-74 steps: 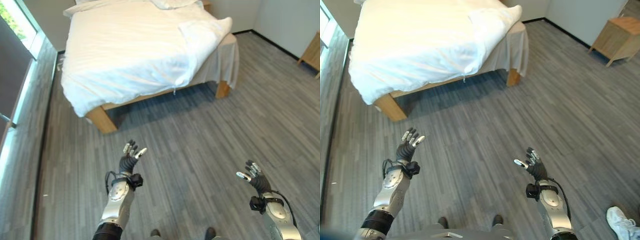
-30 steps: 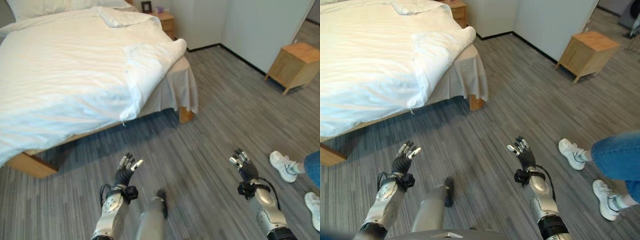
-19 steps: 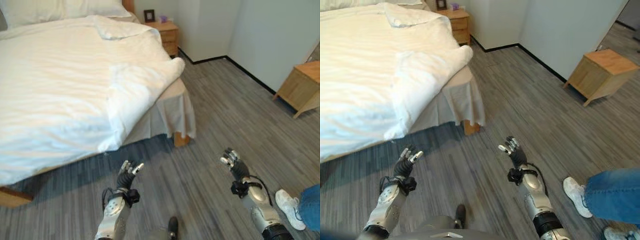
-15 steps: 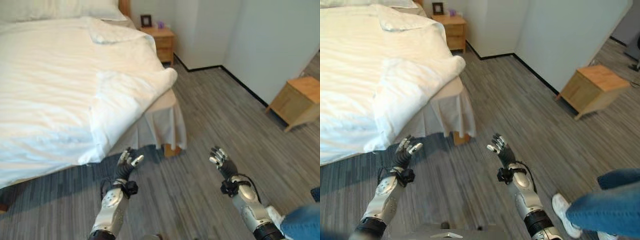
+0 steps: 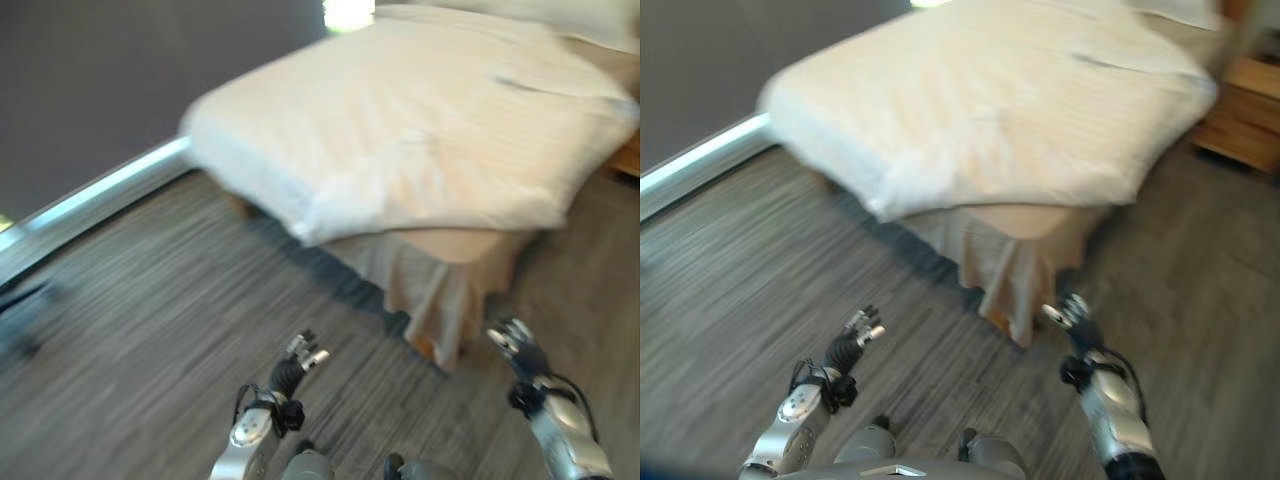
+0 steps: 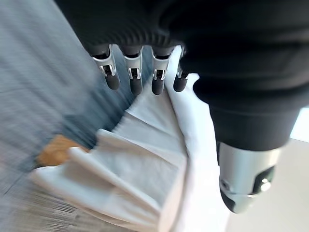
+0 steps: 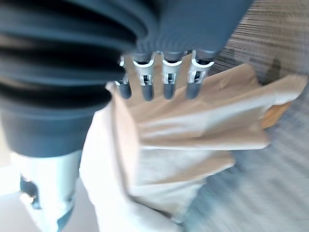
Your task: Making the bed.
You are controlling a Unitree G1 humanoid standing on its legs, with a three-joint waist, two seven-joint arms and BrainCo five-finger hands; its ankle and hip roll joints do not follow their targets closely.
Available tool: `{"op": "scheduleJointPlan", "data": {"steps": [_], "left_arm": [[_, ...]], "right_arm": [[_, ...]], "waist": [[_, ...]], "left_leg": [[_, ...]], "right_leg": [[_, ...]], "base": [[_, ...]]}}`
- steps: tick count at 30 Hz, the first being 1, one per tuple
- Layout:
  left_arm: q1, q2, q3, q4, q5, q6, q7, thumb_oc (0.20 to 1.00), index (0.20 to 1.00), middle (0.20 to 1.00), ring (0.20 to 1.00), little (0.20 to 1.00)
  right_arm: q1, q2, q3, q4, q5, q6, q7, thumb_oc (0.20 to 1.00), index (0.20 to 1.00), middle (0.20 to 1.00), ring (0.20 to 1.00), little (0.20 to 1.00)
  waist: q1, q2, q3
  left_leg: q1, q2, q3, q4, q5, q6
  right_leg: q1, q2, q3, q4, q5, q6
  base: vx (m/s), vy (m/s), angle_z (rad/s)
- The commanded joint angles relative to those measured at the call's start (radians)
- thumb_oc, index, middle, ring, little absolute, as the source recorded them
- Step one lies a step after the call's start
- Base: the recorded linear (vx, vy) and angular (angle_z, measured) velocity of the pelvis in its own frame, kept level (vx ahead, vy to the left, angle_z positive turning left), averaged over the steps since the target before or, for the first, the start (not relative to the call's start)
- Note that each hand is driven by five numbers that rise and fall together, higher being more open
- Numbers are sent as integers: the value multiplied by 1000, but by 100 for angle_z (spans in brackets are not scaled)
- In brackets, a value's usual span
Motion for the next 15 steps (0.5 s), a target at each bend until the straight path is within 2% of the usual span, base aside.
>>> {"op": "scheduleJointPlan", "data": {"steps": [1,2,3,4,5,6,7,8,9,12,13,14,15], "left_arm": [[-136,11,42,-70,-70,-36,-73,1000,1000,1000,1000,1000],[-140,12,37,-70,-72,-34,-83,1000,1000,1000,1000,1000],[-140,15,28,-78,-78,-28,-93,1000,1000,1000,1000,1000],[-132,20,26,-92,-81,-31,-105,1000,1000,1000,1000,1000],[-125,25,18,-108,-84,-25,-111,1000,1000,1000,1000,1000],[-108,43,22,-114,-79,-24,-132,1000,1000,1000,1000,1000],[-96,53,24,-131,-96,-21,-147,1000,1000,1000,1000,1000],[-78,82,30,-129,-107,-17,-169,1000,1000,1000,1000,1000],[-48,99,63,-131,-117,-16,-177,1000,1000,1000,1000,1000],[0,107,111,-135,-107,-13,-176,1000,1000,1000,1000,1000],[17,105,154,-138,-137,-14,-174,1000,1000,1000,1000,1000],[25,65,228,-98,-176,-31,-141,1000,1000,1000,1000,1000],[25,64,228,-98,-176,-31,-141,1000,1000,1000,1000,1000]], "right_arm": [[27,-20,-5,-116,23,-70,-25,1000,1000,1000,1000,1000],[39,-9,-24,-126,29,-75,-30,1000,1000,1000,1000,1000],[49,5,-30,-133,31,-76,-33,1000,1000,1000,1000,1000],[49,10,-32,-128,26,-77,-31,1000,1000,1000,1000,1000],[49,15,-36,-132,10,-77,-30,1000,1000,1000,1000,1000],[37,29,-39,-118,2,-75,-29,1000,1000,1000,1000,1000],[45,54,-44,-131,29,-70,-25,1000,1000,1000,1000,1000],[73,82,-53,-127,49,-72,-13,1000,1000,1000,1000,1000],[74,93,-61,-107,53,-71,-17,1000,1000,1000,1000,1000],[74,92,-74,-89,50,-74,-19,1000,1000,1000,1000,1000],[74,92,-87,-110,43,-71,-21,1000,1000,1000,1000,1000],[51,85,-85,-99,61,-86,-22,1000,1000,1000,1000,1000],[50,85,-85,-99,61,-86,-22,1000,1000,1000,1000,1000]], "waist": [[-99,-17,-44],[-107,-14,-46],[-107,-7,-49],[-96,3,-44],[-93,10,-45],[-102,17,-42],[-109,20,-33],[-128,27,-22],[-124,31,-20],[-112,26,-23],[-94,15,-30],[-60,-2,-37],[-61,-1,-36]], "left_leg": [[138,-19,211,-49,-55,-11],[121,-26,282,-4,-58,-9],[114,-31,295,-21,-50,-14],[121,-47,249,-65,-54,-17],[131,-66,213,-110,-50,-6],[157,-86,216,-167,-53,20],[170,-91,220,-184,-50,28],[178,-96,187,-198,-38,31],[191,-91,167,-218,-26,31],[206,-88,166,-231,-27,35],[204,-94,162,-228,-30,29],[204,-96,153,-237,-21,23],[205,-96,153,-237,-21,23]], "right_leg": [[162,-187,-4,-291,223,-77],[166,-191,-45,-288,217,-80],[161,-191,-63,-277,212,-86],[158,-195,-77,-258,200,-80],[151,-208,-102,-228,209,-71],[100,-238,-111,-124,272,-45],[70,-247,-76,-52,282,-21],[28,-220,17,0,289,-14],[7,-198,51,-15,286,-24],[10,-186,47,-39,283,-31],[46,-182,23,-154,236,-46],[105,-159,33,-229,220,-57],[106,-159,33,-230,221,-57]], "base": [[-102,-95,213],[-67,10,105],[-71,76,88],[-37,141,-12],[-44,184,-2],[-57,182,-3],[-69,202,45],[-54,144,27],[-28,71,-2],[3,-13,-34],[-17,-92,-39],[-22,-78,-37],[-9,-85,-40]]}}
